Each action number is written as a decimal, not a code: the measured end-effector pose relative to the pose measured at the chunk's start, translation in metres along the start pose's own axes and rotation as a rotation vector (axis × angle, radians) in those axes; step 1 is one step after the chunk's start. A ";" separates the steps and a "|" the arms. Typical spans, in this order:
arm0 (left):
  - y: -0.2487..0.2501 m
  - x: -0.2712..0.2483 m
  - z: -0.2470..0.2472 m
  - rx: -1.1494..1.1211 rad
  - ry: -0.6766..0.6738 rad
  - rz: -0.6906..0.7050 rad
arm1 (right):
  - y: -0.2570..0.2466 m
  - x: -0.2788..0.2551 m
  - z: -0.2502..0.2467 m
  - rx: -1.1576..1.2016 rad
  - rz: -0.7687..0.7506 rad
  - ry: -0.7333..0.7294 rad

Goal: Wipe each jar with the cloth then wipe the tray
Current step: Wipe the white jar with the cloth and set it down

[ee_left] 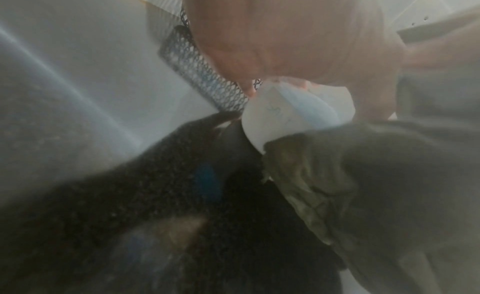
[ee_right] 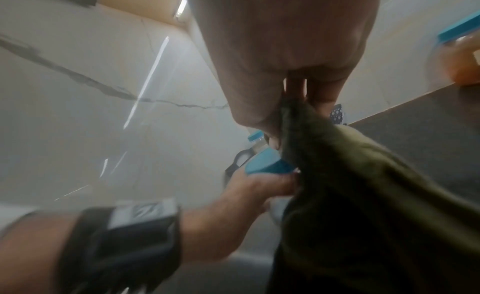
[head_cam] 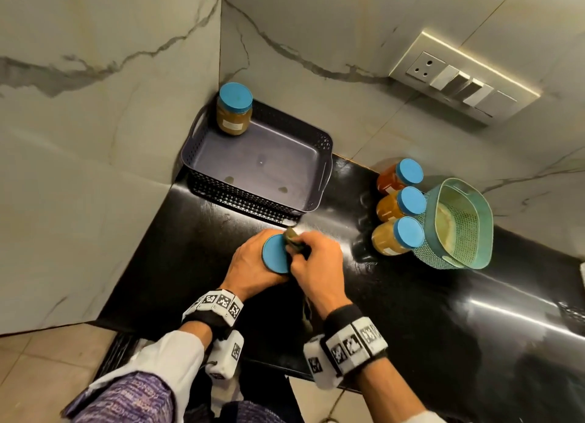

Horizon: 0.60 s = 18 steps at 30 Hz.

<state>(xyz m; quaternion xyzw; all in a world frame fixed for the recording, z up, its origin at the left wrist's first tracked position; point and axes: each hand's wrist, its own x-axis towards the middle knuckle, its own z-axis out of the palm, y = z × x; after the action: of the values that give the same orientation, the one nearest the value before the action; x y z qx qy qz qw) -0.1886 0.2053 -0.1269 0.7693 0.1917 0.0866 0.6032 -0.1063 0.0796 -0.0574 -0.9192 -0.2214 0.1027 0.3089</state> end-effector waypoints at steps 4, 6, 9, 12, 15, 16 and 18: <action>-0.005 -0.003 0.001 -0.026 0.022 0.039 | -0.013 -0.042 0.002 0.032 -0.084 -0.075; -0.010 -0.002 0.002 -0.031 0.034 0.055 | -0.027 -0.029 0.012 0.039 -0.144 -0.125; -0.007 0.002 0.001 0.005 0.034 0.008 | -0.025 0.011 0.012 0.020 -0.096 -0.079; -0.001 0.003 0.000 0.021 -0.010 0.019 | -0.003 0.004 -0.002 -0.009 0.011 0.004; -0.005 0.000 0.000 -0.020 -0.008 0.023 | -0.005 -0.036 -0.001 0.011 -0.021 -0.043; -0.007 -0.001 0.000 -0.014 -0.002 0.030 | -0.011 -0.041 0.005 0.027 -0.054 -0.071; -0.014 0.001 0.003 -0.004 0.021 0.038 | -0.024 -0.029 0.016 0.053 -0.107 -0.086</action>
<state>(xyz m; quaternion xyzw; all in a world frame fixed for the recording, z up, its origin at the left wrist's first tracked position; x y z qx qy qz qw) -0.1893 0.2061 -0.1409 0.7706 0.1830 0.1066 0.6011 -0.1453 0.0913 -0.0533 -0.8924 -0.2806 0.1312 0.3282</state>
